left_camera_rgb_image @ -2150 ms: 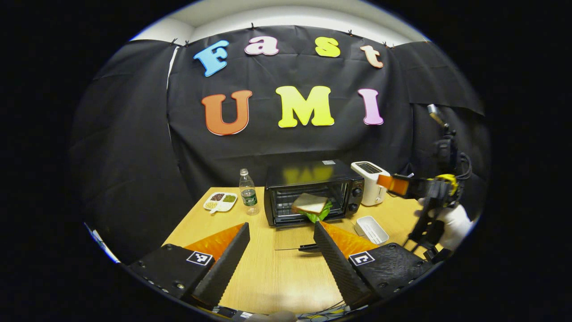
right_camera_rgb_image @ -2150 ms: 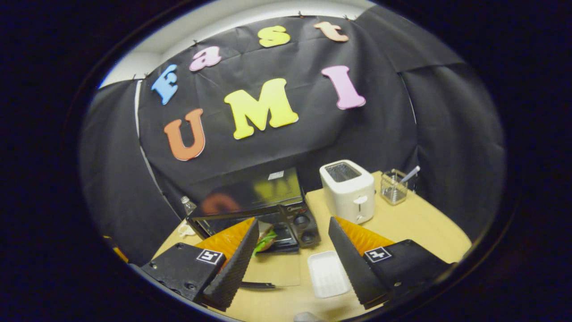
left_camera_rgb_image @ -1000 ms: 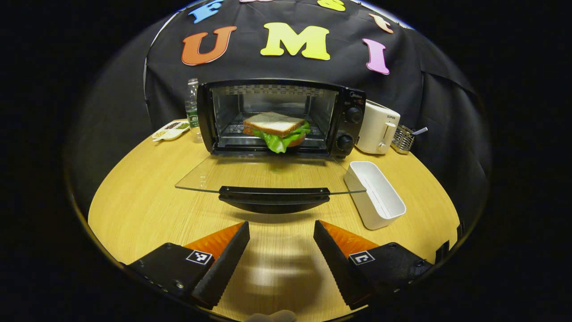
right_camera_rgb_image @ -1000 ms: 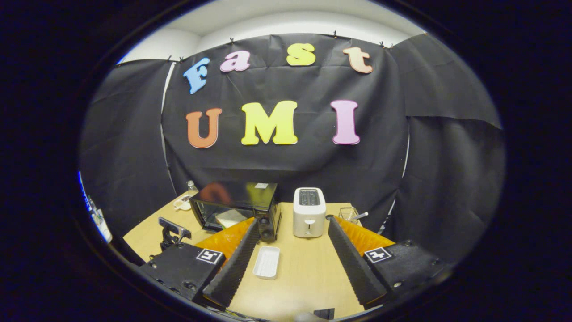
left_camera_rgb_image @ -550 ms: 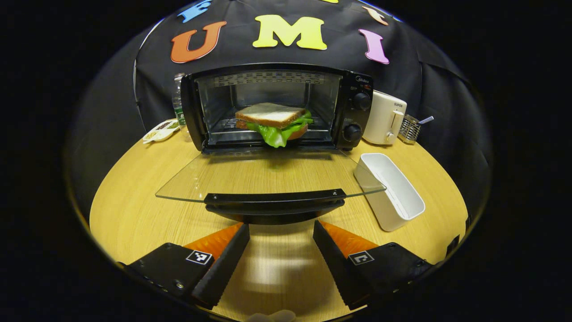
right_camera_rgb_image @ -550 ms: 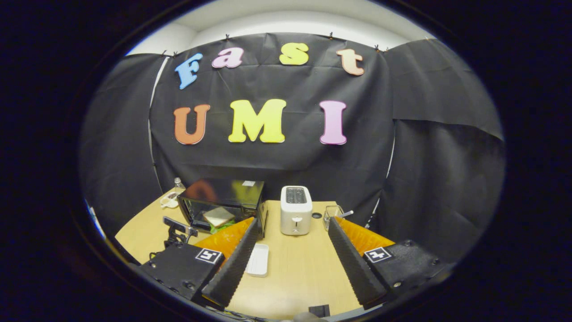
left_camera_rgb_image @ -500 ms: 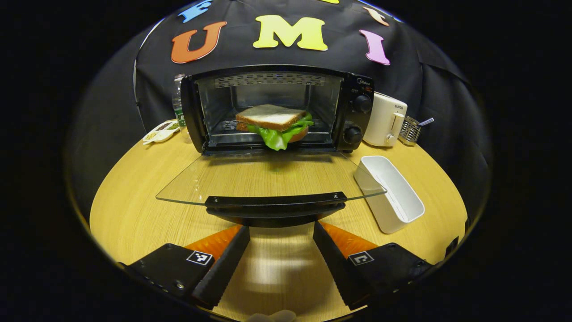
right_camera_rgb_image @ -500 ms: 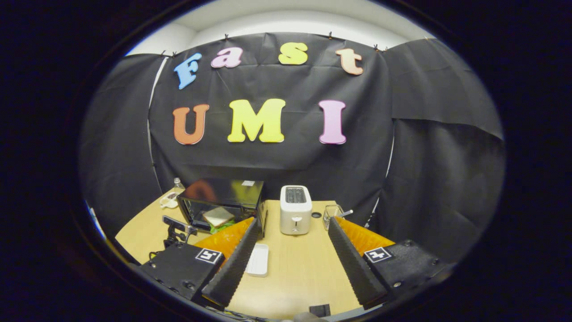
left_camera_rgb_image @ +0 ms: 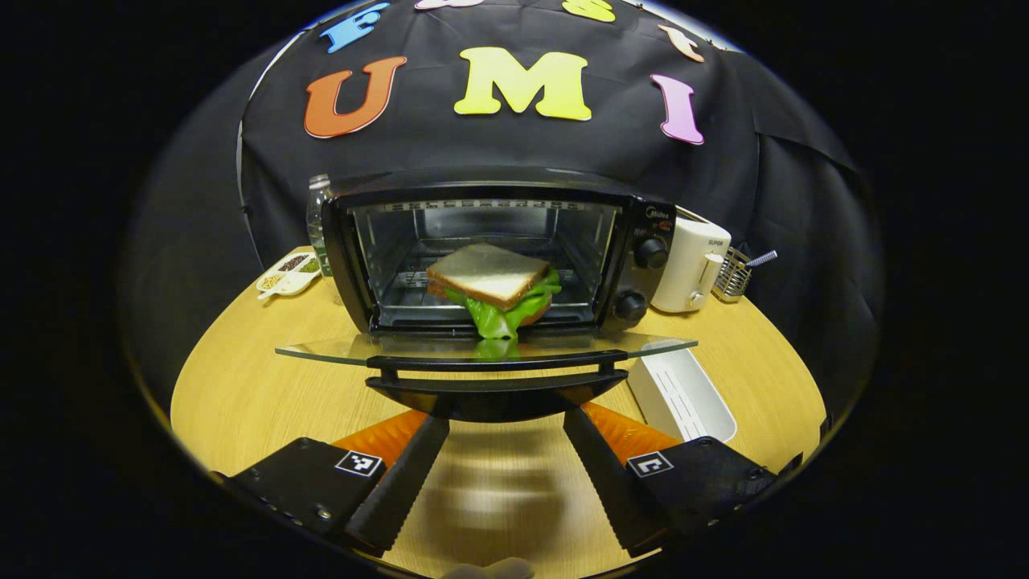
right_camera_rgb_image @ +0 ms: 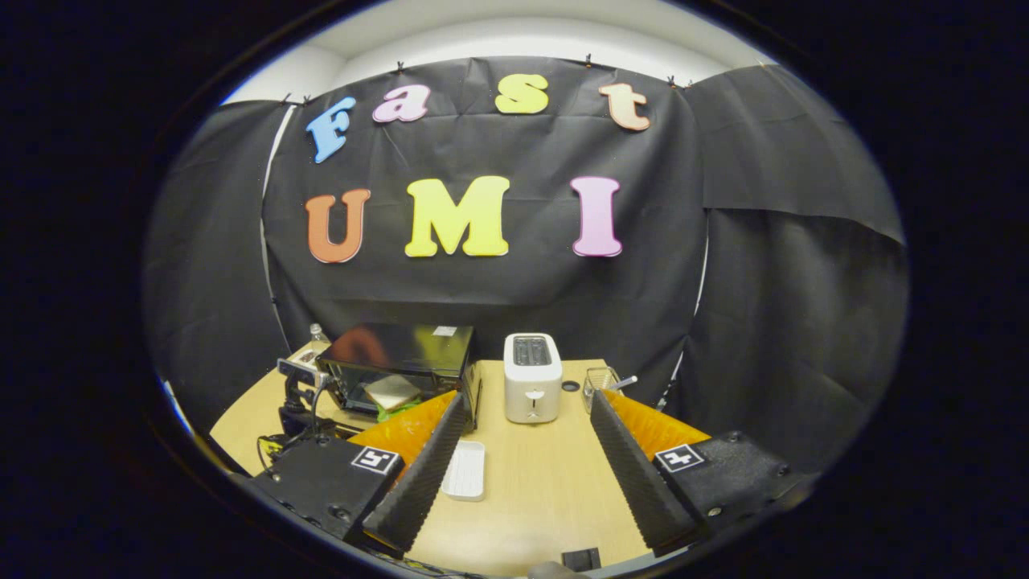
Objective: Open the electric oven with the left hand, put the food in, and close the electric oven.
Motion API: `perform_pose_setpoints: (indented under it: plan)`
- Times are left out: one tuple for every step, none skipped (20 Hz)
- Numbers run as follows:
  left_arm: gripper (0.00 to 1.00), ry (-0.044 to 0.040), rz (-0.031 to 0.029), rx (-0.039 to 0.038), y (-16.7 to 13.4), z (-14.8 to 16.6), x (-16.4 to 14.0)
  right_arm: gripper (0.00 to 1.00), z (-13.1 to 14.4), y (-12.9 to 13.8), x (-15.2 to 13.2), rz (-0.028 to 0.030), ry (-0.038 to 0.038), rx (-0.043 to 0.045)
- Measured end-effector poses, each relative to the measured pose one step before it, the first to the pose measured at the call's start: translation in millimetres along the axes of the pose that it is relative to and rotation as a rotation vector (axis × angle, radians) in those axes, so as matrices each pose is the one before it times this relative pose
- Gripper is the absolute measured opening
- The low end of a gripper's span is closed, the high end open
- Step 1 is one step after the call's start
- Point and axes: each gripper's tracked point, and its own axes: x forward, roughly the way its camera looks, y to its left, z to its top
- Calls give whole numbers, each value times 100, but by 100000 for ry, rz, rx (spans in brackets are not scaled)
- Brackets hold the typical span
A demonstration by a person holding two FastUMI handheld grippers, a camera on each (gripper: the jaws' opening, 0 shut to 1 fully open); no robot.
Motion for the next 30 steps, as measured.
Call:
perform_pose_setpoints:
  plan:
    - [95, -923, 341, 67, 95, 787, 172, 100, 38, -306, 214, -489, 127, 303]
    - [95, -427, 167, 186, -62, 679, 235, 90, -9, -298, 245, -315, 32, 478]
    - [95, -924, 396, 351, 60, 718, 292, 90, 97, -189, 295, -315, -44, 727]
    - [95, -541, 555, 9, 172, 588, 248, 100, 158, -509, 711, -130, -247, 460]
    - [95, -313, 276, -462, 89, 553, 304, 100, 80, -72, 232, -233, 35, -45]
    - [95, -242, -86, -686, -42, 491, 150, 100, -40, -155, 189, -313, 125, -195]
    - [95, -466, 63, -61, -18, 604, 250, 100, 134, -61, 142, -71, -238, -97]
    - [94, -841, 348, 685, 75, 605, 319, 100, 149, -29, 166, -316, -216, -209]
    - [95, -798, 160, 645, -24, 653, 327, 100, 94, -60, 131, -223, -139, -77]
    - [95, -538, 118, 170, -56, 557, 314, 100, -83, -54, -84, -76, -163, -83]
    - [94, -907, -93, -290, -26, 668, 395, 100, -32, -50, 55, -121, 8, 29]
    - [94, -835, 158, -82, 81, 675, 368, 100, -102, -75, 54, -160, 386, -24]
    - [95, -728, 345, -202, 151, 533, 287, 100, -139, -115, 76, -94, 439, 129]
    - [95, -433, 10, -441, -27, 565, 429, 100, -92, -134, -17, -330, 412, 344]
    - [95, -379, -52, -304, -48, 428, 300, 100, 53, -141, -76, -297, 26, 384]
    - [94, -375, 263, -123, 45, 413, 217, 100, -121, -66, -33, -189, 48, 257]
    - [95, -556, 67, -141, -6, 341, 205, 100, -57, 37, -106, -119, 240, -74]
    - [94, 79, 10, 14, -11, -86, 81, 100, -63, -75, -84, 40, -178, -12]
    - [95, 449, -16, -21, -14, -175, 2, 100, 2, -93, -24, -165, -102, -8]
    - [94, 410, -8, -59, -69, -141, 12, 100, -57, -118, -38, -153, 112, -17]
    - [94, 184, -212, -73, -87, -52, -60, 100, -2, -19, -46, -254, 71, 291]
    - [94, -257, 63, 389, -27, 10, -102, 100, -32, -33, -16, 79, 76, 397]
    - [95, -78, 94, 540, 74, 9, -56, 100, -69, 60, -26, 148, 209, 6]
    - [94, -296, -204, -124, -26, 20, -78, 90, -79, 13, -106, 118, -9, 114]
    - [95, 156, 229, 69, 81, 2, -178, 100, 67, 37, -66, 200, -85, 6]
    - [95, -449, 345, 102, 69, 168, -304, 100, 72, 144, -119, 201, -5, -237]
    - [95, -1014, 8, -123, -5, 336, -387, 100, 217, 188, -123, 422, -516, -322]
    - [95, -1352, -68, -111, 29, 454, -651, 100, 208, 243, -102, 418, -704, -367]
    - [95, -1682, -355, -120, -101, 651, -730, 100, 330, 355, -159, 676, -869, -626]
    - [95, -734, -48, 39, 33, 469, -752, 100, 363, 380, -218, 941, -925, -615]
